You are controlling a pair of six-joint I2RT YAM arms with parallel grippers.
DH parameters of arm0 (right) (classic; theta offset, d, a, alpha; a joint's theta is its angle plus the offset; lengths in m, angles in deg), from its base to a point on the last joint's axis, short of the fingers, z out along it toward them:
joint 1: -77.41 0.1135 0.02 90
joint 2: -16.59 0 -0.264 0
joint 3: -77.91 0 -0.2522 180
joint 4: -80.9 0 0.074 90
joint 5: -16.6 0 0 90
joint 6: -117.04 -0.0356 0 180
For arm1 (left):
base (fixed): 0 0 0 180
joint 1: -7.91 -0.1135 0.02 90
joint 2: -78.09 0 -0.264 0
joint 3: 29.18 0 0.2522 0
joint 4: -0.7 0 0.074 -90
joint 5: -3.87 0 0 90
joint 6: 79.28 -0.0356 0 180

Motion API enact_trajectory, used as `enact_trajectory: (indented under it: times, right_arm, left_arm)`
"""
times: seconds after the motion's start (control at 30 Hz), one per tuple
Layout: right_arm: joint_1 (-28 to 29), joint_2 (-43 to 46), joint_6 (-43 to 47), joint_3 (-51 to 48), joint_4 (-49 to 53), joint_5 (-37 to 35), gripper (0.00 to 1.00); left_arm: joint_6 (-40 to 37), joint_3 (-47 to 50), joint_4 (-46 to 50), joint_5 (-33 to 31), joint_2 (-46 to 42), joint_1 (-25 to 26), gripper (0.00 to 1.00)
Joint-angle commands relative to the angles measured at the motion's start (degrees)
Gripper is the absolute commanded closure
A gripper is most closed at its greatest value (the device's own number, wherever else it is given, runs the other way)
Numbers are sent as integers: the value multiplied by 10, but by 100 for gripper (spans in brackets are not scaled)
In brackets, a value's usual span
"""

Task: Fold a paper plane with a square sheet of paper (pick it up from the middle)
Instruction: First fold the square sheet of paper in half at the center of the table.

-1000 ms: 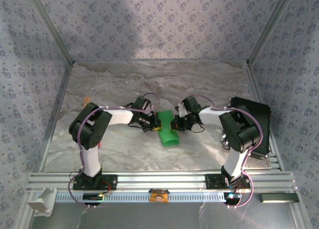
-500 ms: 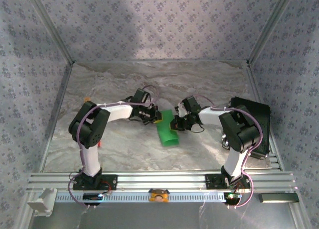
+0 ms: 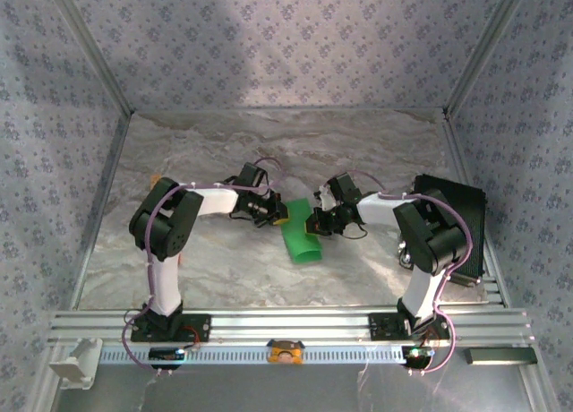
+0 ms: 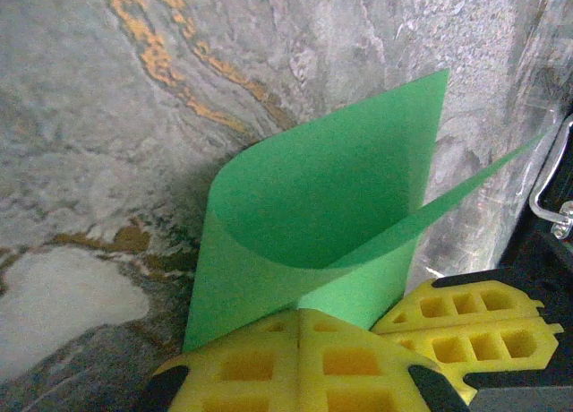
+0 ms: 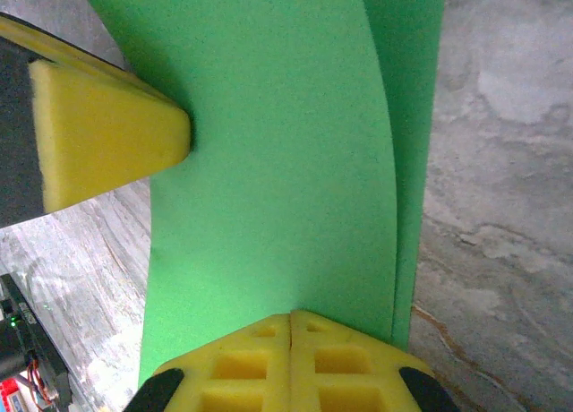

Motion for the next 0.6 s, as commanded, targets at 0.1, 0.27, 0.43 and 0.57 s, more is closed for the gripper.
enact_trajectory:
  times: [0.1, 0.27, 0.43, 0.57]
  right_arm:
    - [-3, -14, -1, -23, 50, -50, 100]
    - [-3, -15, -1, -25, 46, -50, 100]
    - [-3, -14, -1, -28, 46, -49, 100]
    - [-3, -9, -1, -31, 47, -53, 100]
  left_arm:
    - [-34, -40, 31, 8, 0, -13, 100]
    - [-27, -26, 2, 24, 30, -29, 100]
    - [-22, -15, -23, 24, 48, -38, 100]
    - [-16, -18, -23, -4, 45, -49, 100]
